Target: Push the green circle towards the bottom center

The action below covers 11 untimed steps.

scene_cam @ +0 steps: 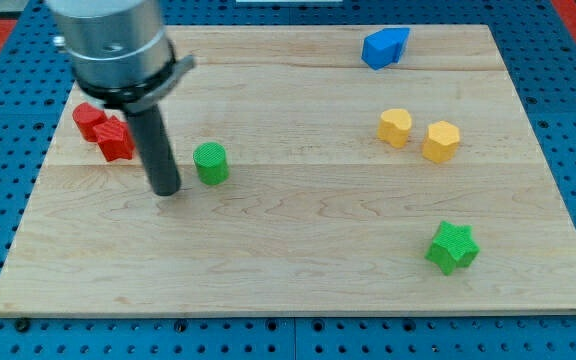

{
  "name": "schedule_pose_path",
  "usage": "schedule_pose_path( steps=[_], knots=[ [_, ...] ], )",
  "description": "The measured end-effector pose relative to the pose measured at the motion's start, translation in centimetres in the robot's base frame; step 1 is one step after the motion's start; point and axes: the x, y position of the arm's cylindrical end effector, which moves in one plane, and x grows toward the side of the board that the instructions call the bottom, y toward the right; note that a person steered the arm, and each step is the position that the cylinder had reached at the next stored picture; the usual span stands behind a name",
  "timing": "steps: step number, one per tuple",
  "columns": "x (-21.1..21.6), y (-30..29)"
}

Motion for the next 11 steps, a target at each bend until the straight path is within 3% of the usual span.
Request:
schedule_pose_path(
  steps=[1, 2, 3, 7, 8, 10, 11],
  knots=[
    [-3.5, 4.2],
    [-4.0, 8.1],
    [-3.4, 17.1],
    [-3.9, 13.8],
    [-1.6, 13.8],
    [-8.5, 12.9],
    [-9.3, 18.9]
  ],
)
